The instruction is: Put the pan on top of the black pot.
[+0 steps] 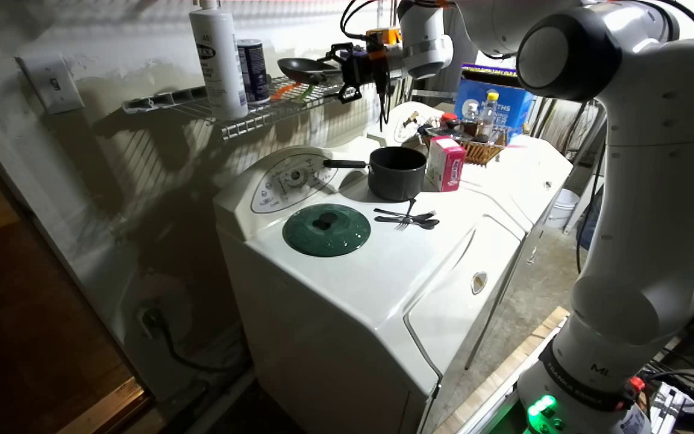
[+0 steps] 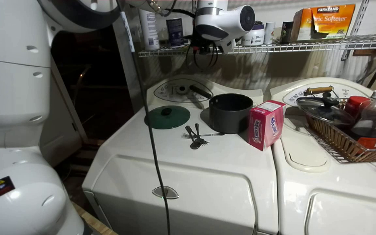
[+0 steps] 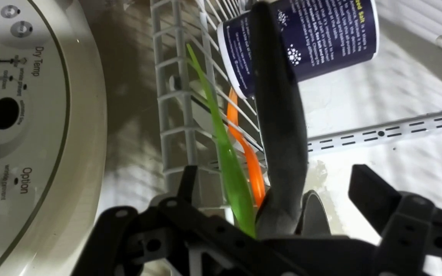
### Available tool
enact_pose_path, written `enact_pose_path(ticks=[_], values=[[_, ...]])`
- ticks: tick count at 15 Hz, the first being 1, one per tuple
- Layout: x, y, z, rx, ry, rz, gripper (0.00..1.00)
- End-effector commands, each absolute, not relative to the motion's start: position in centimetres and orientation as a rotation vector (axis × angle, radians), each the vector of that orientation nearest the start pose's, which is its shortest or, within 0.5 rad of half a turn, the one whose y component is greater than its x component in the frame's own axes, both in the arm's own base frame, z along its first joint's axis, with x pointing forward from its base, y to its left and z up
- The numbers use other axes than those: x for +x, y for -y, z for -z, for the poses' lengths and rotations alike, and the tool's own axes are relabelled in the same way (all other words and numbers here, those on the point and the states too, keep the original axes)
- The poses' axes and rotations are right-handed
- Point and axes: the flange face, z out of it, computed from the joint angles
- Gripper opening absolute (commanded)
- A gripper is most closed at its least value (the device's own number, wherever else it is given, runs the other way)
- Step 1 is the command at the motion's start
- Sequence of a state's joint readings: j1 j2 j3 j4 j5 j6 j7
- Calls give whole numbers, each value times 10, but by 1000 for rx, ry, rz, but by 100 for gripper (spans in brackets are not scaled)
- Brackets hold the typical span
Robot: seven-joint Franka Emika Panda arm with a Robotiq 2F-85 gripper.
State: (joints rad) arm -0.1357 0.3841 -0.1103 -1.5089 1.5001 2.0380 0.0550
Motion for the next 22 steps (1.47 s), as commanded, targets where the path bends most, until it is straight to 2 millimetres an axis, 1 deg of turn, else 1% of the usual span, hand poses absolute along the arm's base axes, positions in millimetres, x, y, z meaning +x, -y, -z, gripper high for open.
enact_pose_path(ticks=[1,2,3,5,8,11,12,14,16,17,19,20,22], values=[[697,101,-522,-1633,-865,239,100],[695,102,-528,-1664,-850,267,100],[692,103,-539,-1710,-821,317,100],[684,109,-568,-1806,-769,404,100],[671,117,-613,-1939,-750,516,100],[673,125,-649,-2053,-763,656,100],[680,128,-655,-2061,-801,680,100],[689,129,-658,-2090,-870,667,100],[703,131,-650,-2095,-952,653,100],[713,132,-642,-2081,-1006,641,100],[729,132,-632,-1979,-1105,596,100],[704,133,-636,-2049,-1017,603,100],[719,133,-624,-2015,-1072,586,100]])
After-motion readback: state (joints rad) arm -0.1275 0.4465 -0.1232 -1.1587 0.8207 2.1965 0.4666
